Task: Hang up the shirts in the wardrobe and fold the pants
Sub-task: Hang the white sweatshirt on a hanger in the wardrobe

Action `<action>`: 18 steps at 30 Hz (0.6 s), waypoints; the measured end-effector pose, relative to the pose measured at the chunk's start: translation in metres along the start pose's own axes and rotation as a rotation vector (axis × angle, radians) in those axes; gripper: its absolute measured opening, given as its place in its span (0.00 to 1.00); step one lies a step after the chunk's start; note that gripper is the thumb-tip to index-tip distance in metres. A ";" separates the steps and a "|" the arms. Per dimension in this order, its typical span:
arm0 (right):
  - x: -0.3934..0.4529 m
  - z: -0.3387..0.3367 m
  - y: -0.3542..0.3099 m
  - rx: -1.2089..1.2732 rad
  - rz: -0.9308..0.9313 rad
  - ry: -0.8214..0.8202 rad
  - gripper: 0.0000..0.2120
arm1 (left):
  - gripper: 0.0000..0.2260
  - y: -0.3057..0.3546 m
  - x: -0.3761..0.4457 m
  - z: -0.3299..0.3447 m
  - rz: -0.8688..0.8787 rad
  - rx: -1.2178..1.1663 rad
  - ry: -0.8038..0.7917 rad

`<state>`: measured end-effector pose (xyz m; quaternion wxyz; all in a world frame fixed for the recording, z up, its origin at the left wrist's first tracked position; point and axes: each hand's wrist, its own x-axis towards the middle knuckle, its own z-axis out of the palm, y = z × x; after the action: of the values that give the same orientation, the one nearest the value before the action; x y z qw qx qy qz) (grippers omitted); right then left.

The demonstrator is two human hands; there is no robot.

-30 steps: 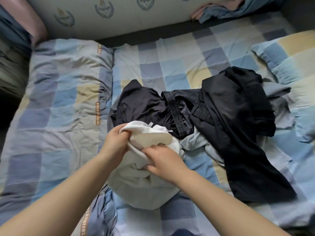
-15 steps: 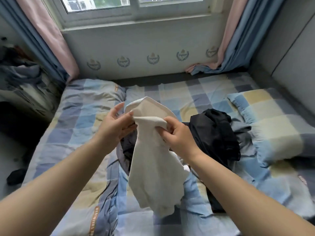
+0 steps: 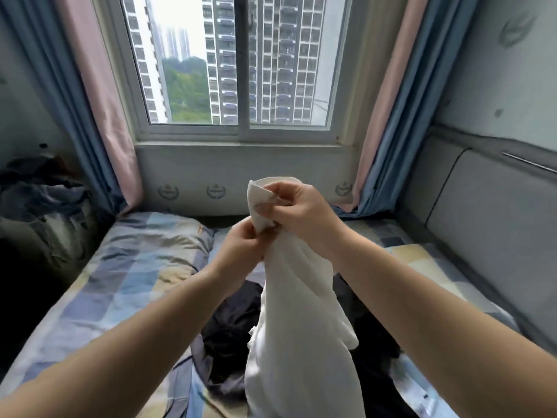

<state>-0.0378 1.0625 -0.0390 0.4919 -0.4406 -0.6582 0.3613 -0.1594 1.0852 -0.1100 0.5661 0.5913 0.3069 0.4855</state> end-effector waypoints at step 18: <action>-0.098 -0.007 0.060 -0.268 0.490 0.051 0.03 | 0.06 0.058 0.017 -0.043 -0.062 -0.259 -0.103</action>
<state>-0.0047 0.9918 -0.1243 0.3435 -0.6569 -0.5613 0.3681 -0.2045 1.1068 -0.0551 0.6673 0.5278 0.2301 0.4724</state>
